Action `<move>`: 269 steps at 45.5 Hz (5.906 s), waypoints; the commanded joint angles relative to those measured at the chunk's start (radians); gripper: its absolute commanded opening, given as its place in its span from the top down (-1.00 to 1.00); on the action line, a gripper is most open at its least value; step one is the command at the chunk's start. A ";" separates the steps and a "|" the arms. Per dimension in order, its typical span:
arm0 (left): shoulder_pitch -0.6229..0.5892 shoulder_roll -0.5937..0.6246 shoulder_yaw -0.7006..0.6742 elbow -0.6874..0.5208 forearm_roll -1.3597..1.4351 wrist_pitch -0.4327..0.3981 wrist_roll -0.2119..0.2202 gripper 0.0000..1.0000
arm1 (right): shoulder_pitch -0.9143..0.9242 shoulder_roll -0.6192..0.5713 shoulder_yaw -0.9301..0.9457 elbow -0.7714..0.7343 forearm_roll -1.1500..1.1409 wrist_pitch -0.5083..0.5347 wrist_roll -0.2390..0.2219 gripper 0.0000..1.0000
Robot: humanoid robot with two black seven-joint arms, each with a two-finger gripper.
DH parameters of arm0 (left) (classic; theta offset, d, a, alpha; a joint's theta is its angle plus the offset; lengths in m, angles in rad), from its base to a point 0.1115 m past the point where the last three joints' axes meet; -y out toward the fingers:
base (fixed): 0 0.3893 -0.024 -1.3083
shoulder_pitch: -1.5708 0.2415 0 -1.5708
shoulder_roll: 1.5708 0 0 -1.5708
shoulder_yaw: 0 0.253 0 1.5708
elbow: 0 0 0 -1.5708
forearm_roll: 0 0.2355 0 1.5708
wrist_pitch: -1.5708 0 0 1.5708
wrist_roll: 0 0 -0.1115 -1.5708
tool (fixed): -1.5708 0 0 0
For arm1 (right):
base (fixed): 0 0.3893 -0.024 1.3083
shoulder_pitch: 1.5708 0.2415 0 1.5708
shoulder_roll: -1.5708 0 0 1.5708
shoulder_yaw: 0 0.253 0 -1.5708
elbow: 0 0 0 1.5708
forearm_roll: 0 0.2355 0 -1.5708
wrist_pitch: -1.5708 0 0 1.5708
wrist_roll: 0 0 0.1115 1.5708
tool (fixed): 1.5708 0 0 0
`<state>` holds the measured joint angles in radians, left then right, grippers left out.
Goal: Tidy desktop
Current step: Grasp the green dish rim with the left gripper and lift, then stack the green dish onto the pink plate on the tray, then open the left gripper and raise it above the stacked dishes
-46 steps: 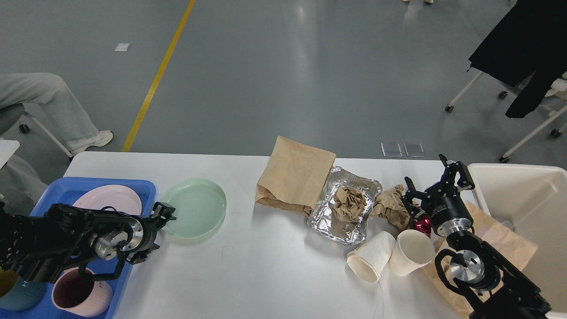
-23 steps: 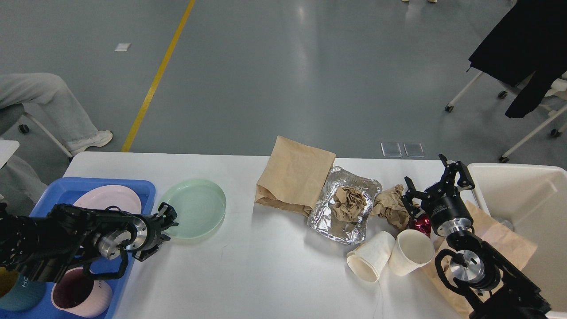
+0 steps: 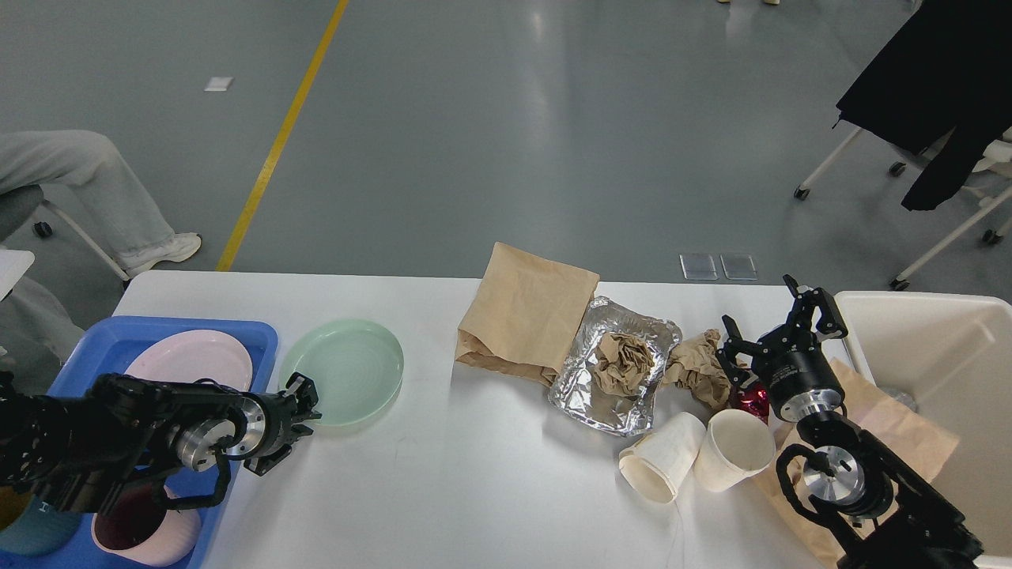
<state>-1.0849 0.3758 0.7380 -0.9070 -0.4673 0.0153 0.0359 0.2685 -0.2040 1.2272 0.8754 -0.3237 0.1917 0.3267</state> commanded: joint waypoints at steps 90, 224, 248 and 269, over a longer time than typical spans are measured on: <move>-0.362 0.379 0.526 -0.031 -0.148 -0.429 0.079 1.00 | 0.000 0.000 0.000 0.002 0.000 0.000 0.000 -1.00; -0.041 0.380 -0.173 0.269 -0.014 -0.333 0.174 -0.93 | 0.000 0.000 0.000 0.001 0.000 0.000 0.000 -1.00; 0.519 0.144 -1.759 0.246 0.050 -0.362 0.116 -0.93 | 0.000 0.000 0.000 0.001 0.000 0.000 0.000 -1.00; 0.968 -0.095 -2.212 -0.176 0.417 -0.439 -0.154 -0.93 | -0.002 0.000 0.000 0.002 0.000 0.000 0.000 -1.00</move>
<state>-0.1865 0.3269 -1.3706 -1.0447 -0.1236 -0.3916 -0.1083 0.2673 -0.2040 1.2272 0.8777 -0.3237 0.1917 0.3267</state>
